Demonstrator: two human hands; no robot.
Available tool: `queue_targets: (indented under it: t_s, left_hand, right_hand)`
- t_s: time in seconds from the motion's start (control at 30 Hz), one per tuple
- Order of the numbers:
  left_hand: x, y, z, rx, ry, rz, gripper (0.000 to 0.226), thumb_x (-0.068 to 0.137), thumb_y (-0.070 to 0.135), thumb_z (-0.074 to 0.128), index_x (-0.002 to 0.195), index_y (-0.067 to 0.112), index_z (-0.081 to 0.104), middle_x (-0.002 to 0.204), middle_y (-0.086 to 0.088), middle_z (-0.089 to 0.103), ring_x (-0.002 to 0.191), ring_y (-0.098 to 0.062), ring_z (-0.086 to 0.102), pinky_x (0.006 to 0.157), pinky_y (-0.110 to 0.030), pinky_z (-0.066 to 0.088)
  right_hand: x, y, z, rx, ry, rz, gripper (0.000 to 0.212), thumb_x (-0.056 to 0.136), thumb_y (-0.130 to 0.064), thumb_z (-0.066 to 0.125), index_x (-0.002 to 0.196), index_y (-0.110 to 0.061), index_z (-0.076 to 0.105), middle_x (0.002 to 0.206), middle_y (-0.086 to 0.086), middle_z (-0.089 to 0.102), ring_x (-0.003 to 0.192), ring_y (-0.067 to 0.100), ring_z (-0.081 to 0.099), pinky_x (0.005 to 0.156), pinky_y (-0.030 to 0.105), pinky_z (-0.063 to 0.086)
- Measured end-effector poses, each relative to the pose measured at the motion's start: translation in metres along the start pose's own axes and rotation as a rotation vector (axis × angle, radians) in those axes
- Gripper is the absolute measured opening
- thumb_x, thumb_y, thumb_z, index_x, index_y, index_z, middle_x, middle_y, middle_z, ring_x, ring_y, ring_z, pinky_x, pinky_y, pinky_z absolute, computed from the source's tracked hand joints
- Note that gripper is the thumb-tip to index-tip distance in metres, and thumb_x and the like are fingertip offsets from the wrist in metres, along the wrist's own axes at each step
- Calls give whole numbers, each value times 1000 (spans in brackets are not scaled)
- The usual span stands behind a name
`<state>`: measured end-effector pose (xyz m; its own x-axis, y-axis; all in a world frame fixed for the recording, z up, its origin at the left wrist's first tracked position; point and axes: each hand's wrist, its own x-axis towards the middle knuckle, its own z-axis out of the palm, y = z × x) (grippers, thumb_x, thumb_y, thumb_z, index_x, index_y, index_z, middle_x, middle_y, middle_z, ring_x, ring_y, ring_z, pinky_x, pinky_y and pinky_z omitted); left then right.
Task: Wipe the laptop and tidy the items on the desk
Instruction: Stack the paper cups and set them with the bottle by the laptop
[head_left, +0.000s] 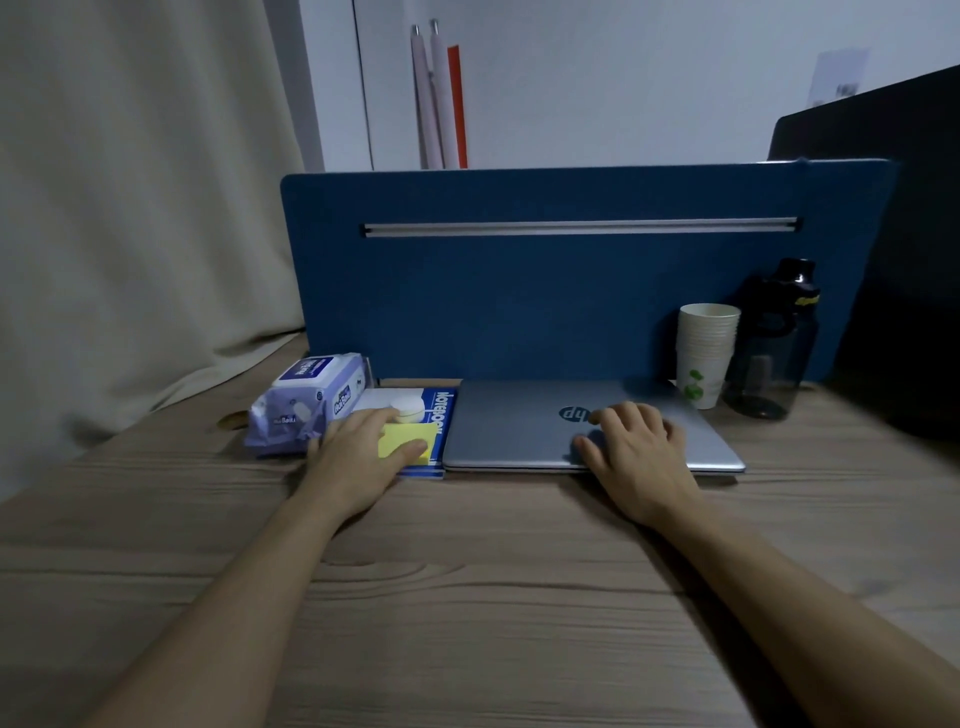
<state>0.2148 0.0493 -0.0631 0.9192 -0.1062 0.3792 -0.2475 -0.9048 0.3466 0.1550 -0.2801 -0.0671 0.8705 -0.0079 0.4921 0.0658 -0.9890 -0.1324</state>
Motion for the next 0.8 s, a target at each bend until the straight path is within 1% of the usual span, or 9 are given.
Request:
queue_targets:
  t_s: [0.1, 0.23, 0.33, 0.37, 0.43, 0.5, 0.6, 0.7, 0.8]
  left_hand:
    - [25, 16, 11, -50, -9, 86, 57, 93, 55, 50, 142, 27, 45, 146, -2, 47, 131, -27, 41, 107, -43, 35]
    - [61, 27, 25, -36, -43, 0, 54, 95, 50, 48, 142, 26, 44, 148, -6, 45, 130, -34, 43, 105, -47, 39]
    - [76, 29, 35, -65, -54, -12, 38, 97, 36, 51, 130, 19, 59, 136, -11, 55, 120, -32, 52, 97, -40, 43]
    - [77, 27, 37, -82, -53, 1, 30, 97, 28, 50, 123, 19, 62, 132, -10, 58, 116, -30, 54, 94, -38, 44]
    - [76, 24, 38, -117, -63, 34, 29, 95, 18, 45, 117, 22, 63, 129, -5, 60, 113, -25, 56, 94, -39, 46]
    - [71, 24, 35, -144, -65, 70, 33, 95, 18, 42, 122, 24, 60, 133, -1, 59, 118, -22, 54, 97, -39, 45]
    - [59, 27, 27, -94, 33, 116, 41, 96, 24, 49, 136, 24, 52, 148, -3, 47, 135, -25, 42, 107, -42, 37]
    - [36, 28, 19, -56, 124, 209, 44, 93, 22, 57, 136, 17, 53, 145, -6, 50, 137, -30, 40, 110, -45, 33]
    - [3, 33, 13, -18, 111, 195, 47, 94, 25, 58, 139, 18, 51, 151, -6, 45, 142, -29, 34, 114, -44, 29]
  right_hand:
    - [2, -1, 2, -16, 27, -15, 48, 91, -62, 26, 118, -29, 49, 121, -2, 51, 118, 21, 40, 100, 44, 28]
    - [1, 0, 4, -7, 37, -27, 51, 89, -63, 23, 117, -30, 50, 119, -4, 51, 116, 19, 41, 100, 44, 28]
    - [3, 0, 5, -2, 42, -25, 56, 87, -65, 19, 117, -30, 51, 119, -4, 51, 116, 19, 41, 99, 44, 28]
    - [4, 1, 5, -4, 39, -25, 57, 87, -66, 18, 117, -30, 50, 119, -4, 51, 116, 19, 41, 99, 44, 28]
    - [5, 1, 5, -12, 33, -27, 56, 87, -67, 17, 117, -31, 50, 120, -4, 51, 116, 18, 41, 99, 43, 28]
    - [4, 1, 6, -18, 33, -28, 55, 88, -66, 18, 116, -32, 49, 119, -5, 51, 115, 18, 42, 98, 43, 28]
    - [2, -2, 3, -15, 42, -29, 55, 88, -65, 19, 118, -31, 50, 121, -5, 53, 117, 19, 42, 99, 43, 27]
    - [-5, -4, -4, -9, 23, -26, 54, 90, -63, 22, 121, -30, 50, 123, -4, 53, 120, 19, 41, 101, 44, 27]
    - [-17, -7, -12, -17, 2, -19, 44, 94, -57, 31, 121, -29, 50, 128, -3, 53, 122, 20, 41, 102, 45, 27]
